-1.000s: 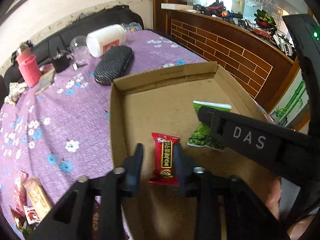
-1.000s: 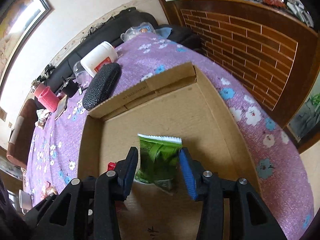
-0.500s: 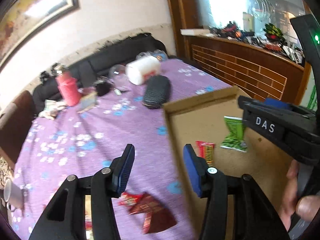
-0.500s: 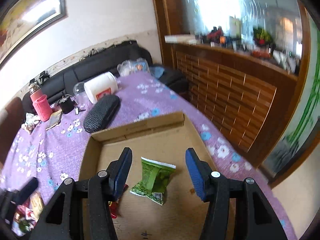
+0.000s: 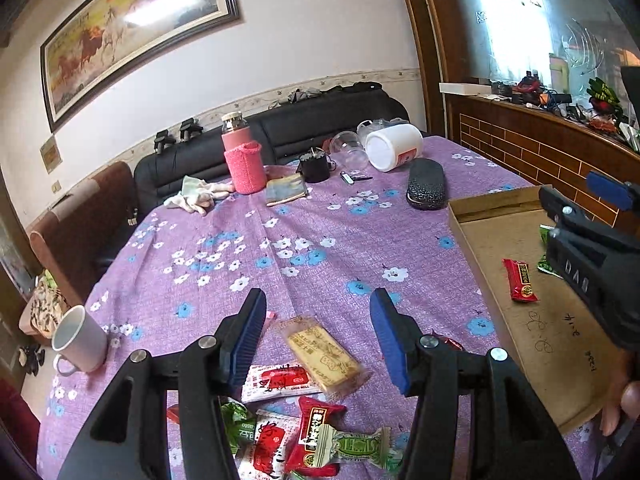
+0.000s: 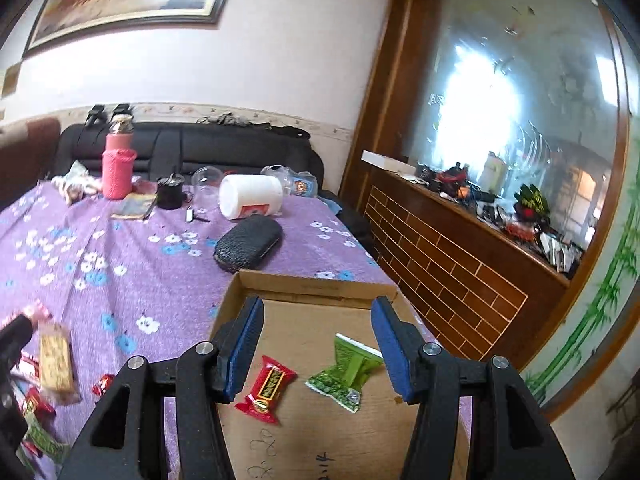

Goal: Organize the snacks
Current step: 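Move both tools back over the snack pile on the tablecloth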

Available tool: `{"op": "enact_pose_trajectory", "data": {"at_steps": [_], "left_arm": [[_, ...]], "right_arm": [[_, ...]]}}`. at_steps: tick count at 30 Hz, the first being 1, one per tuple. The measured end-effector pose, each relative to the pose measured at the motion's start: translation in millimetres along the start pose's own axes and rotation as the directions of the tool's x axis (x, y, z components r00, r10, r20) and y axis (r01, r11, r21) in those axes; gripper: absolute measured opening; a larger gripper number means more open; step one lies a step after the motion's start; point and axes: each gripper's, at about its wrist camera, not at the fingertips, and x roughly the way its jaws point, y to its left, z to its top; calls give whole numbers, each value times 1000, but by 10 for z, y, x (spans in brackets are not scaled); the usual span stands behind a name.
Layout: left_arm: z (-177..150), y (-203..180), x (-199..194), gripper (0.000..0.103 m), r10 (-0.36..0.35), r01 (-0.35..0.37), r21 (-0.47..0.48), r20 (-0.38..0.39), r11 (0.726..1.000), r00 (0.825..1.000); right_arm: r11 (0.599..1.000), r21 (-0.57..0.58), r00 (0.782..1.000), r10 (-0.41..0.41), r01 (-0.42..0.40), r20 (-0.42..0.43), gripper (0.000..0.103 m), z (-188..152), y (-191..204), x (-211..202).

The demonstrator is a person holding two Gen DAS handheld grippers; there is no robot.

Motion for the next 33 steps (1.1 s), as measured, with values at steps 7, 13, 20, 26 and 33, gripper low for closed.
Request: {"op": "enact_pose_trajectory", "data": {"at_steps": [7, 13, 20, 26, 33], "left_arm": [[-60, -38, 89, 53, -18, 18, 20, -19, 1000, 1000], [-72, -5, 112, 53, -29, 29, 5, -34, 1000, 999], [38, 229, 79, 53, -104, 99, -66, -68, 993, 992], [69, 836, -80, 53, -92, 84, -104, -84, 991, 992], [-337, 1450, 206, 7, -189, 151, -177, -222, 973, 957]], "right_arm": [[1000, -12, 1000, -11, 11, -7, 60, -13, 24, 2], [1000, -23, 1000, -14, 14, -2, 60, -13, 49, -5], [975, 79, 979, 204, -206, 27, 60, 26, -85, -127], [700, 109, 701, 713, -706, -33, 59, 0, 44, -220], [536, -119, 546, 789, -836, -282, 53, -328, 820, -479]]}}
